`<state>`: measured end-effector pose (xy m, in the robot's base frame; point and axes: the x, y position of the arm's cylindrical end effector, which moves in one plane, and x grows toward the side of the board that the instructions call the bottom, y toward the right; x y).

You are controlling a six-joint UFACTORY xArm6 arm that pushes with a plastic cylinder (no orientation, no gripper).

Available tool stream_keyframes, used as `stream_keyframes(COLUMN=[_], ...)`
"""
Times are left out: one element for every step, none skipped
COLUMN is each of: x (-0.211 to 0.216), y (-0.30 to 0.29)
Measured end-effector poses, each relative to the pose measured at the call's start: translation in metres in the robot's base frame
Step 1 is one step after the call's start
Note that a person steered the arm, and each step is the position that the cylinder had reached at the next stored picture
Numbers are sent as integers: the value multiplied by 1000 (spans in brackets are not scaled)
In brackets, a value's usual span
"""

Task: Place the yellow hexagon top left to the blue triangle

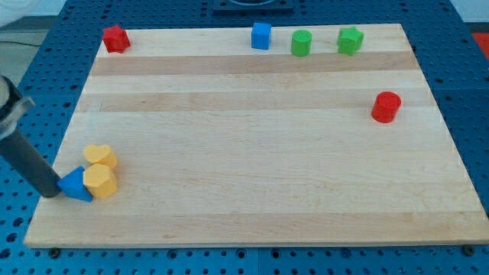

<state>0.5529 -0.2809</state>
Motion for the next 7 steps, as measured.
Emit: stream_keyframes(x=[4,-21,-51,-49,-7,53,25], y=[8,39,109,150,194,131,92])
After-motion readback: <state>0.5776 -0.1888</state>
